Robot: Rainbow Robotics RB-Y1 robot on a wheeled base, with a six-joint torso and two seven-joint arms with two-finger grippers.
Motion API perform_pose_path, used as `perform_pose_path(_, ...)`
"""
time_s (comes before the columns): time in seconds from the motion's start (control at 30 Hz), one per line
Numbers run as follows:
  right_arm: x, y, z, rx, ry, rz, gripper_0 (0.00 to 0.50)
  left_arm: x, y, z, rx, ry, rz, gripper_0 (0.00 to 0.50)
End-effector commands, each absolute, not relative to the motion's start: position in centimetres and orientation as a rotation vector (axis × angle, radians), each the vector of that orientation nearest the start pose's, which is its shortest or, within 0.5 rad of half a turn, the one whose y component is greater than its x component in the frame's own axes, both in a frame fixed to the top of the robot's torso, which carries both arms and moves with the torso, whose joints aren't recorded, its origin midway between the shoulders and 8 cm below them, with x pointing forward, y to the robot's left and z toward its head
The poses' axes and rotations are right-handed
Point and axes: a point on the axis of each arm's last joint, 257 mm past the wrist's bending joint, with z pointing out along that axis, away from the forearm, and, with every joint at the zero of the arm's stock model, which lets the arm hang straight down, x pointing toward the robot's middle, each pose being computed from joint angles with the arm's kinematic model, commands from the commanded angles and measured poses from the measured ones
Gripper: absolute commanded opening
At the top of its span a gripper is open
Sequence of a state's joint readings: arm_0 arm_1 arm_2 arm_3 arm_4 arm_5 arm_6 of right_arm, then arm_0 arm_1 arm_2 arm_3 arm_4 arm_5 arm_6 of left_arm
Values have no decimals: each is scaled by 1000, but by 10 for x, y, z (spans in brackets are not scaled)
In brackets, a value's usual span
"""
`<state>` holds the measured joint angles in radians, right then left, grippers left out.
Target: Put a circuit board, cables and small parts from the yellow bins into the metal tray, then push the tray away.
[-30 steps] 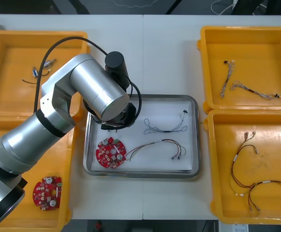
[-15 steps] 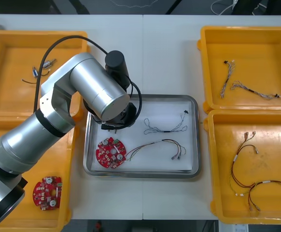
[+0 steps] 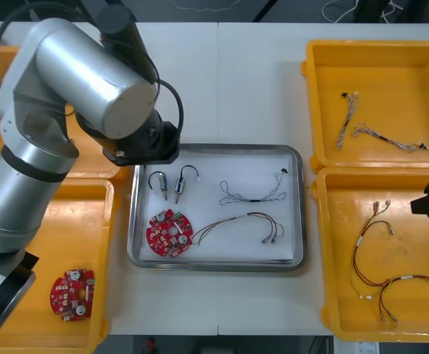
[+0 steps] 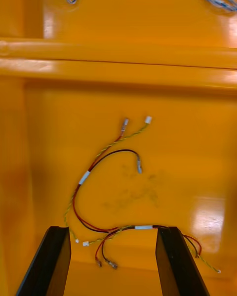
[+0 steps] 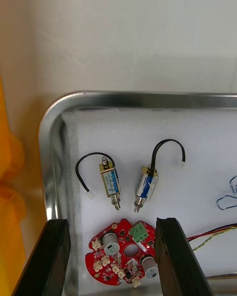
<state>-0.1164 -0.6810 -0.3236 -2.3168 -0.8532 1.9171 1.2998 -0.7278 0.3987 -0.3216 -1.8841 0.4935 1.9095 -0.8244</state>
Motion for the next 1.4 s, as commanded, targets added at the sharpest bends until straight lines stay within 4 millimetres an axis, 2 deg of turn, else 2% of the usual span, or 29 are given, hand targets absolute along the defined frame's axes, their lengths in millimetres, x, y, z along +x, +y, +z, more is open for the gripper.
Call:
perform_pose_path(0.03, 369, -295, -154, -302, 2610, 50, 500, 485, 144, -109, 119, 2534, -119, 500)
perform_pose_path(0.13, 371, -275, -145, -408, 2593, 81, 500, 485, 165, -96, 130, 2500, -121, 500)
perform_pose_path(0.2, 374, -264, -137, -460, 2574, 101, 500, 482, 180, -94, 137, 2493, -115, 500)
perform_pose_path(0.3, 374, -248, -131, -525, 2559, 131, 500, 476, 201, -97, 145, 2496, -97, 500)
perform_pose_path(0.33, 372, -239, -128, -575, 2552, 141, 500, 471, 217, -98, 154, 2494, -75, 500)
perform_pose_path(0.37, 372, -239, -128, -575, 2552, 141, 500, 471, 217, -98, 154, 2494, -75, 500)
perform_pose_path(0.4, 370, -230, -123, -640, 2533, 139, 500, 465, 232, -100, 158, 2498, -60, 500)
perform_pose_path(0.63, 352, -200, -111, -822, 2468, 156, 500, 448, 293, -104, 121, 2516, -16, 500)
perform_pose_path(0.9, 344, -171, -117, -1011, 2434, 140, 500, 427, 344, -105, 71, 2545, 18, 500)
perform_pose_path(1.07, 337, -144, -134, -1168, 2409, 100, 500, 412, 379, -111, 87, 2564, 84, 500)
perform_pose_path(1.3, 341, -101, -142, -1323, 2288, 13, 500, 399, 396, -122, 76, 2592, 104, 500)
perform_pose_path(1.4, 336, -80, -154, -1413, 2248, -27, 500, 393, 401, -129, 66, 2611, 113, 500)
